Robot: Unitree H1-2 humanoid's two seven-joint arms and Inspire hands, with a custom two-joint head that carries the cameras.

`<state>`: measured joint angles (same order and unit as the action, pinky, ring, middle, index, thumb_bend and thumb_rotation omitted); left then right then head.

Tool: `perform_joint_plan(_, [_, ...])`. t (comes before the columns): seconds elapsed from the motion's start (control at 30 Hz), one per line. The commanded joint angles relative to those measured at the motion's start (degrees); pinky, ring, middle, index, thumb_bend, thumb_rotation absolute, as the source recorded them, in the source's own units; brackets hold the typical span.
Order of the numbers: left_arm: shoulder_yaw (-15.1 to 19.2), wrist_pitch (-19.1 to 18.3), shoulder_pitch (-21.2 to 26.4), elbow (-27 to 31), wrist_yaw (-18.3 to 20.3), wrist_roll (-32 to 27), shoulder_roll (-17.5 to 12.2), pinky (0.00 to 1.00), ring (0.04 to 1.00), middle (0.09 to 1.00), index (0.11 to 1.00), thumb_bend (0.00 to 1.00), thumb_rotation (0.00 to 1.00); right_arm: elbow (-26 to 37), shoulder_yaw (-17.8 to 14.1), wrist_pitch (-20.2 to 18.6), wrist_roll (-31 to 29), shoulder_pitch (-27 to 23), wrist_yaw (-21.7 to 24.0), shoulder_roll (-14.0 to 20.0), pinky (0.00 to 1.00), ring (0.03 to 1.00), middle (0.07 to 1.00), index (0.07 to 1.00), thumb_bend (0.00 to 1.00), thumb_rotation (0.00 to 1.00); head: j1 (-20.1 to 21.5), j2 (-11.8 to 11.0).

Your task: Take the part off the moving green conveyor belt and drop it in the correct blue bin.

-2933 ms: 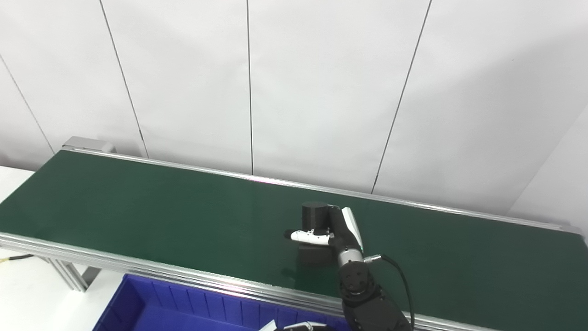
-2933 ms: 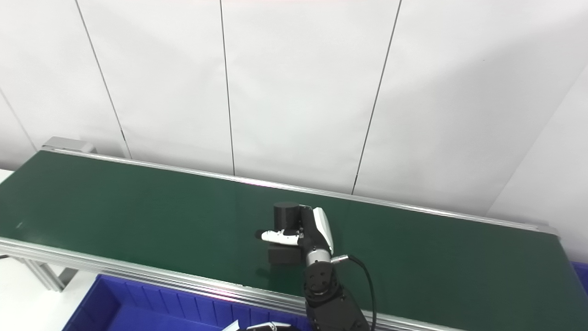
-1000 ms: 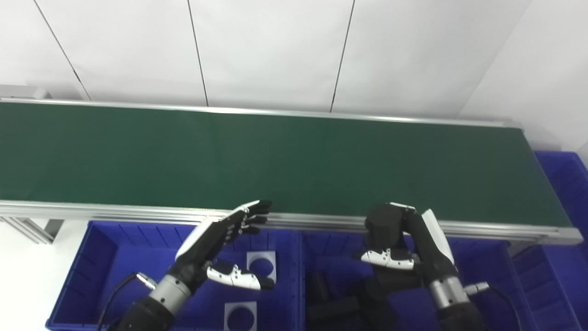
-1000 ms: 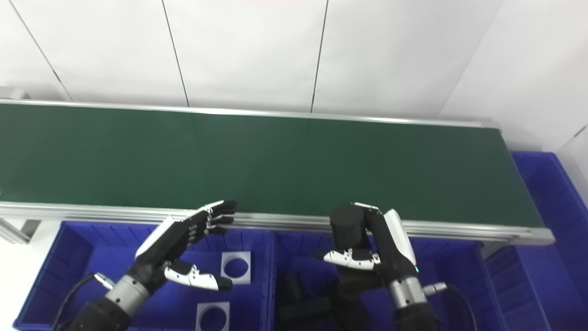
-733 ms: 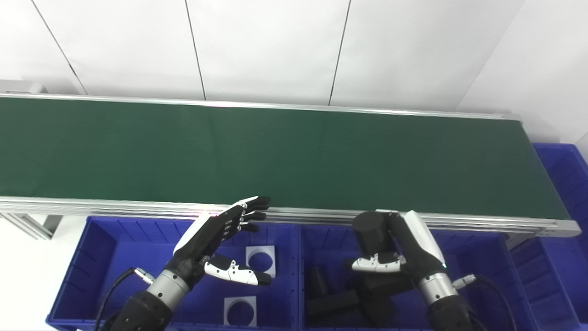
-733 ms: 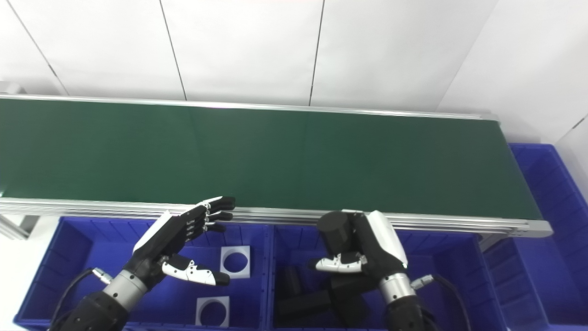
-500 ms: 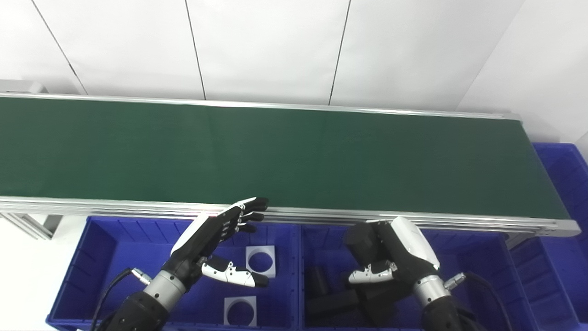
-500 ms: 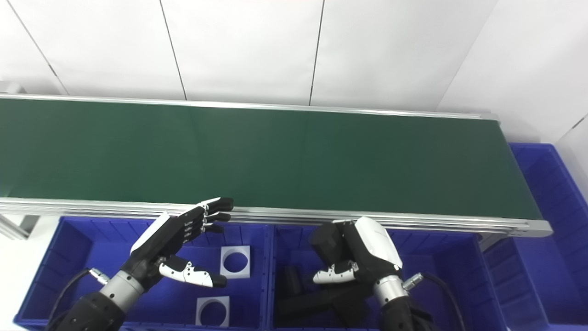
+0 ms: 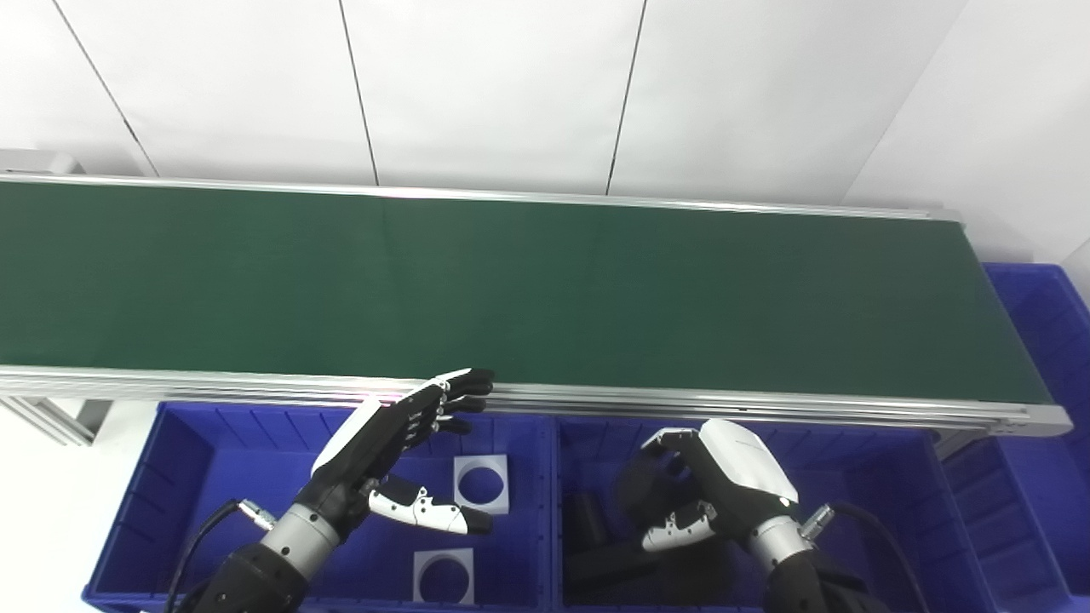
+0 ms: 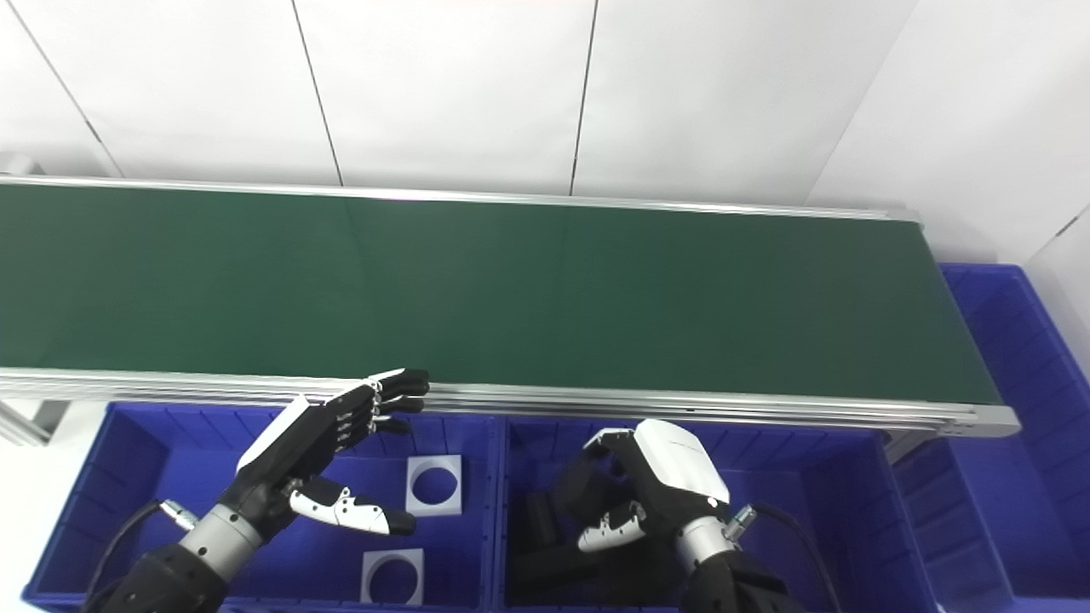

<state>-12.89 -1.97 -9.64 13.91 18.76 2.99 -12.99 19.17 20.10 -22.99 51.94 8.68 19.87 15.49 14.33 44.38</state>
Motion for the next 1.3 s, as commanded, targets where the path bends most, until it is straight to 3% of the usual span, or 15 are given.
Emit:
perform_joint_plan(0.0, [0.2,3.2,0.1,0.5,-0.7,-0.3,0.3,0.75,0.831,0.864,0.850,0.78,0.10,2.6,-0.1,1.8,1.3,0.0,-1.9,0.4,0.84,0.985,0.999,0.923,0.82,0.11,-0.2,0.0])
perform_joint_plan(0.13, [0.0,3.8,-0.1,-0.3,-0.5,-0.4,0.3,0.76,0.842,0.876,0.856,0.78,0.08,3.1,-1.1,4.2,0.1,1.9,-6.4,-0.4,0.88,1.000,1.000,0.996,0.88,0.17,-2.0,-0.9])
perform_joint_plan(0.37, [-0.5,4.9,0.2,-1.9,-0.5,0.3,0.3,0.80,0.865,0.888,0.861,0.80,0.06,4.0,-4.1,6.6,-8.5,4.1,-9.3,-2.4,0.91,1.000,1.000,1.000,0.90,0.19,-2.6,-1.6])
perform_joint_plan(0.47, [-0.3,5.4,-0.1,-2.1,-0.7,0.2,0.4,0.81,0.875,0.892,0.867,0.81,0.06,4.2,-7.3,9.7,-20.2,5.6,-9.6,-4.7,0.87,1.000,1.000,1.000,0.91,0.22,-3.9,-2.2])
perform_joint_plan(0.53, [-0.2,5.7,-0.2,-2.4,-0.9,-0.2,0.6,0.82,0.876,0.893,0.871,0.82,0.06,3.7,-8.4,12.9,-26.0,6.3,-9.8,-5.0,0.93,1.000,1.000,1.000,0.92,0.26,-4.4,-2.2])
perform_joint_plan(0.77, [0.1,7.4,-0.4,-4.3,-1.3,-0.4,1.6,0.83,0.894,0.917,0.909,0.81,0.07,1.5,-10.0,18.3,-37.3,7.2,-9.0,-4.9,0.92,1.000,1.000,1.000,0.94,0.29,-5.7,-3.8])
perform_joint_plan(1.13, [0.9,8.8,-1.5,-5.1,-2.5,-1.2,4.1,0.83,0.910,0.935,0.916,0.81,0.03,-0.8,-9.0,23.6,-40.4,7.6,-9.3,-3.8,0.97,1.000,1.000,1.000,0.94,0.29,-8.9,-5.8])
perform_joint_plan(1.27, [0.7,9.0,-1.9,-5.0,-3.1,-0.1,4.8,0.83,0.910,0.932,0.920,0.81,0.03,-0.8,-8.7,24.0,-37.9,8.0,-10.3,-3.5,0.93,0.993,1.000,1.000,0.94,0.29,-9.9,-6.2])
